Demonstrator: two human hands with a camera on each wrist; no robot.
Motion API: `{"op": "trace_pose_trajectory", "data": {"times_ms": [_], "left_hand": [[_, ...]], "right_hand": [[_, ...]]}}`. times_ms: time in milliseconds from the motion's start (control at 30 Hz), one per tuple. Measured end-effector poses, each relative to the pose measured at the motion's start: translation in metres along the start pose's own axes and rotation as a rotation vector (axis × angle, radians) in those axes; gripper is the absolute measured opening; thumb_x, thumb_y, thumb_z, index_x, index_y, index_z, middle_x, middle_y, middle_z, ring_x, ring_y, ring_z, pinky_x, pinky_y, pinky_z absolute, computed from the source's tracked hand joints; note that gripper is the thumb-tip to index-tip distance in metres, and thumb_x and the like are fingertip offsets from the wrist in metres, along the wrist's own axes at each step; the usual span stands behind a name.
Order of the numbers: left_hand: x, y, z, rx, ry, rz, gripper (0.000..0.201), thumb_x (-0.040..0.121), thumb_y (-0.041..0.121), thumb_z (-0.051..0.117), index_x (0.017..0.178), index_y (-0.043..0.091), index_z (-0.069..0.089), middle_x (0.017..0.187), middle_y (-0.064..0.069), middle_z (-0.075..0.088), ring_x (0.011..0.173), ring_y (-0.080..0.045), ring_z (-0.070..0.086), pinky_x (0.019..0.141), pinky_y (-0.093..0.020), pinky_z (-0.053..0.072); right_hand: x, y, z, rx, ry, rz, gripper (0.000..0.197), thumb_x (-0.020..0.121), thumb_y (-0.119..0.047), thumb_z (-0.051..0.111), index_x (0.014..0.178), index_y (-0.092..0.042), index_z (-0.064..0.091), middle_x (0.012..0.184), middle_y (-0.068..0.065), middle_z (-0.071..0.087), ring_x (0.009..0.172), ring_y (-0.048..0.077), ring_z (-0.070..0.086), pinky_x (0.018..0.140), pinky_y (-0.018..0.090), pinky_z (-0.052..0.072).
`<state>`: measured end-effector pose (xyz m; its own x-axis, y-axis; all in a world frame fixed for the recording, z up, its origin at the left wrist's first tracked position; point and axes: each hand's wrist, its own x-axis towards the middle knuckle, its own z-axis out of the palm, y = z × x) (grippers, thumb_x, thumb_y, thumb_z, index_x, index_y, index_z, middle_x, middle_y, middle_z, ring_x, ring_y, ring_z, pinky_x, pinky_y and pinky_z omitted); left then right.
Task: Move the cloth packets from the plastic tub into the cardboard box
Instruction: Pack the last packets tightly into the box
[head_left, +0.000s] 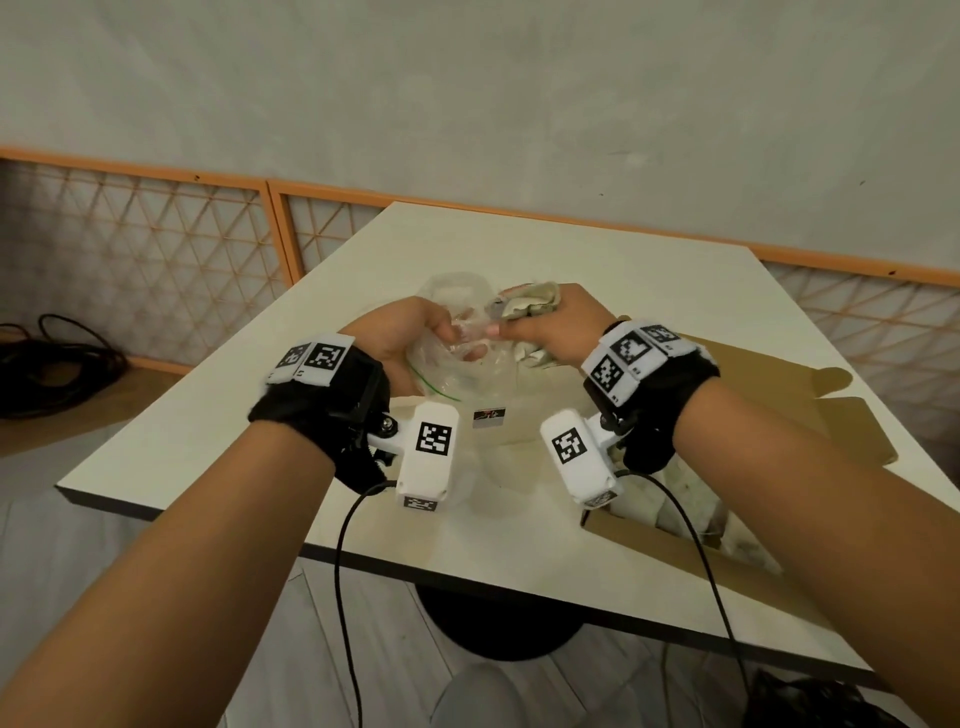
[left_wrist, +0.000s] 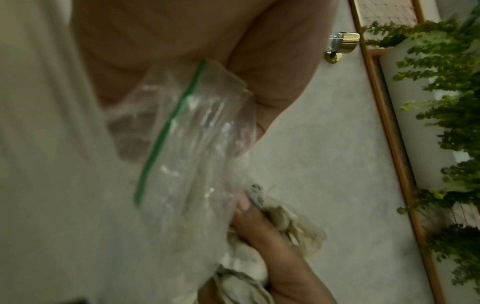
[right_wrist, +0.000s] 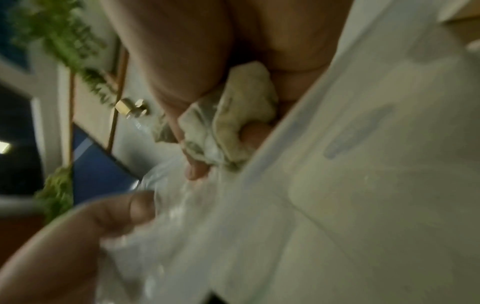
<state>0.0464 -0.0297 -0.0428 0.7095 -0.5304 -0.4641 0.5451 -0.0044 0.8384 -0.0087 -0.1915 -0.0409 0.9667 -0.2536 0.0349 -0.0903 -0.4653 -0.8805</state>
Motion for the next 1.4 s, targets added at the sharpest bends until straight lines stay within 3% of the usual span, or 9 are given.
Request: {"op": "trace_pose_trajectory", "data": {"times_ms": [200, 367, 533, 700, 967, 1100, 1167, 1300, 1400], "left_hand": [[0.008, 0.007, -0.015, 0.064, 0.147, 0.058, 0.035, 0.074, 0.004, 0.065, 0.109, 0.012, 0.062, 0.11, -0.008, 0.064, 0.097, -0.024, 0.064, 0.094, -0.05, 0.049], [0.018, 0.01, -0.021, 0.381, 0.424, 0.23, 0.107, 0.053, 0.033, 0.086, 0.145, 0.023, 0.031, 0.136, -0.005, 0.048, 0.122, -0.029, 0.049, 0.1, -0.047, 0.043], [0.002, 0.017, -0.006, 0.299, 0.479, 0.567, 0.049, 0.085, 0.013, 0.065, 0.131, 0.017, 0.048, 0.132, -0.001, 0.052, 0.118, -0.017, 0.049, 0.092, -0.028, 0.036], [-0.028, 0.004, 0.0, 0.351, 0.369, 0.695, 0.006, 0.088, 0.015, 0.061, 0.09, 0.021, 0.062, 0.095, 0.004, 0.067, 0.086, -0.008, 0.063, 0.077, -0.022, 0.047], [-0.002, -0.001, 0.015, 1.337, 0.271, 0.186, 0.027, 0.089, 0.034, 0.062, 0.083, 0.008, 0.062, 0.088, -0.006, 0.07, 0.079, -0.021, 0.064, 0.064, -0.025, 0.045], [0.01, -0.009, 0.021, 1.53, 0.264, 0.141, 0.029, 0.08, 0.041, 0.07, 0.072, 0.014, 0.061, 0.083, -0.003, 0.068, 0.087, -0.024, 0.066, 0.071, -0.027, 0.047], [0.008, -0.01, 0.025, 1.507, 0.292, 0.202, 0.024, 0.083, 0.035, 0.069, 0.083, 0.012, 0.063, 0.101, -0.005, 0.068, 0.098, -0.026, 0.064, 0.075, -0.029, 0.047], [-0.005, -0.005, 0.041, 1.209, 0.292, 0.431, 0.015, 0.085, 0.022, 0.064, 0.087, 0.008, 0.069, 0.08, -0.014, 0.063, 0.08, -0.027, 0.061, 0.061, -0.023, 0.038], [-0.01, -0.002, 0.047, 1.022, 0.169, 0.439, 0.018, 0.09, 0.013, 0.053, 0.092, 0.002, 0.068, 0.09, -0.014, 0.068, 0.081, -0.023, 0.059, 0.078, -0.033, 0.052]], "right_hand": [[0.0, 0.012, -0.018, 0.285, 0.144, 0.194, 0.02, 0.067, -0.015, 0.078, 0.085, -0.015, 0.069, 0.081, 0.006, 0.068, 0.071, 0.017, 0.064, 0.055, 0.023, 0.048], [-0.011, 0.016, -0.033, 0.294, 0.161, 0.157, 0.007, 0.074, -0.015, 0.073, 0.074, -0.017, 0.066, 0.074, 0.001, 0.065, 0.068, 0.014, 0.061, 0.059, 0.024, 0.049], [-0.023, 0.02, -0.043, 0.284, 0.137, 0.134, 0.012, 0.072, -0.016, 0.074, 0.08, -0.013, 0.067, 0.071, 0.004, 0.063, 0.059, 0.015, 0.057, 0.048, 0.021, 0.044], [-0.045, 0.035, -0.054, 0.301, 0.125, 0.101, 0.021, 0.067, -0.016, 0.077, 0.086, -0.013, 0.07, 0.085, 0.009, 0.069, 0.076, 0.02, 0.065, 0.065, 0.03, 0.049], [-0.05, 0.027, -0.042, 0.157, 0.129, 0.126, 0.047, 0.049, -0.037, 0.08, 0.091, -0.017, 0.072, 0.09, 0.002, 0.072, 0.087, 0.022, 0.068, 0.077, 0.035, 0.053], [-0.039, 0.008, -0.016, 0.217, 0.001, 0.285, 0.035, 0.069, -0.024, 0.078, 0.101, -0.015, 0.067, 0.093, 0.004, 0.071, 0.083, 0.018, 0.069, 0.055, 0.023, 0.051], [-0.034, -0.001, -0.008, 0.251, 0.006, 0.355, 0.033, 0.073, -0.019, 0.076, 0.102, -0.012, 0.064, 0.097, 0.01, 0.07, 0.09, 0.024, 0.07, 0.051, 0.023, 0.048], [-0.029, -0.014, -0.006, 0.313, 0.017, 0.384, 0.018, 0.079, -0.02, 0.072, 0.084, -0.008, 0.059, 0.082, 0.014, 0.069, 0.085, 0.03, 0.069, 0.045, 0.023, 0.042], [-0.024, -0.015, -0.009, 0.263, 0.117, 0.318, 0.026, 0.072, -0.029, 0.077, 0.082, -0.01, 0.062, 0.077, 0.009, 0.069, 0.071, 0.022, 0.067, 0.051, 0.024, 0.05]]}}
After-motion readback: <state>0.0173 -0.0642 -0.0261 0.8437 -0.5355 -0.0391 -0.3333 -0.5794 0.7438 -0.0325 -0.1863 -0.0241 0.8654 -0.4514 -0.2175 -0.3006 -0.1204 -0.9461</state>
